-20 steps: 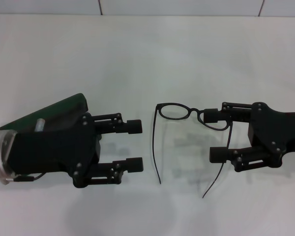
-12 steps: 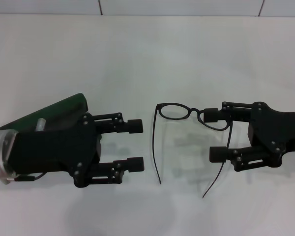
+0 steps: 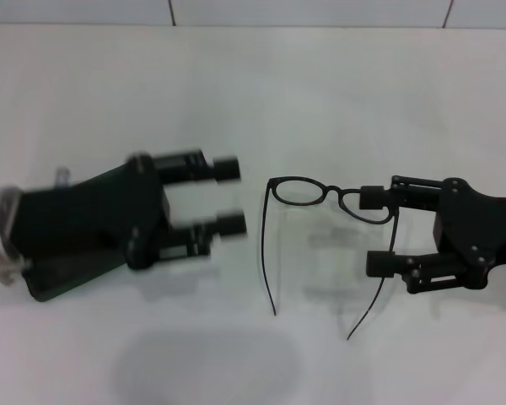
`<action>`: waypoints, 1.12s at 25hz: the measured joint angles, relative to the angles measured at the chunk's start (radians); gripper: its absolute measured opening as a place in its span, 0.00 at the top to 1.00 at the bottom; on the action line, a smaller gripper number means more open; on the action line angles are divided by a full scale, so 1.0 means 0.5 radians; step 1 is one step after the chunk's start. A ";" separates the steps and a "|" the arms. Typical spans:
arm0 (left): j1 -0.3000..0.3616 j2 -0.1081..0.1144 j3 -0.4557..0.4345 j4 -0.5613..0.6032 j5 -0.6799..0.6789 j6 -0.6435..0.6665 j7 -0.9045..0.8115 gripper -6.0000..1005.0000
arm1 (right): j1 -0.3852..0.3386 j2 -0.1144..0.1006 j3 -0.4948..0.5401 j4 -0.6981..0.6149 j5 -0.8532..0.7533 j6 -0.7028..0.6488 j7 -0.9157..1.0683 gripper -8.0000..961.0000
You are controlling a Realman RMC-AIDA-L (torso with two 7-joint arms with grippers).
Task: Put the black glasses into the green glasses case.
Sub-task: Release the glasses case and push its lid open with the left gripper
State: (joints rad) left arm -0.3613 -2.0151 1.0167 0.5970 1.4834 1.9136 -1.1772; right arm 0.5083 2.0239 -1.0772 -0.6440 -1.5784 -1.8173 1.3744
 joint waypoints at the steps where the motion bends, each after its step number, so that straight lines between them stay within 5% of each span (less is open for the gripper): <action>1: 0.029 -0.021 -0.052 0.129 0.011 -0.034 -0.108 0.35 | -0.010 -0.002 0.005 0.002 0.000 0.011 -0.010 0.10; 3: 0.111 -0.078 -0.112 0.516 0.112 -0.141 -0.407 0.35 | -0.034 -0.009 0.009 0.005 0.000 0.036 -0.016 0.10; 4: 0.174 -0.121 -0.116 0.920 0.246 -0.238 -0.665 0.35 | -0.054 -0.011 0.014 0.006 0.001 0.050 -0.017 0.10; 9: 0.247 -0.151 -0.012 1.941 0.812 -0.483 -1.460 0.38 | -0.127 -0.008 0.041 0.031 0.017 0.079 -0.044 0.10; 11: 0.216 -0.146 0.002 2.174 1.026 -0.492 -1.727 0.39 | -0.147 -0.008 0.051 0.051 0.024 0.100 -0.048 0.10; 20: 0.060 -0.141 0.309 2.432 2.057 -0.480 -2.150 0.42 | -0.137 -0.011 0.051 0.138 0.022 0.215 -0.067 0.10; 28: -0.043 -0.151 0.484 2.227 2.427 -0.503 -2.210 0.42 | -0.112 -0.008 0.042 0.147 0.023 0.236 -0.070 0.10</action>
State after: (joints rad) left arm -0.3829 -2.0904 1.2588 1.7103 2.6970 1.6619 -2.2820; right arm 0.4522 2.0197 -1.0564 -0.5704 -1.5668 -1.6992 1.3393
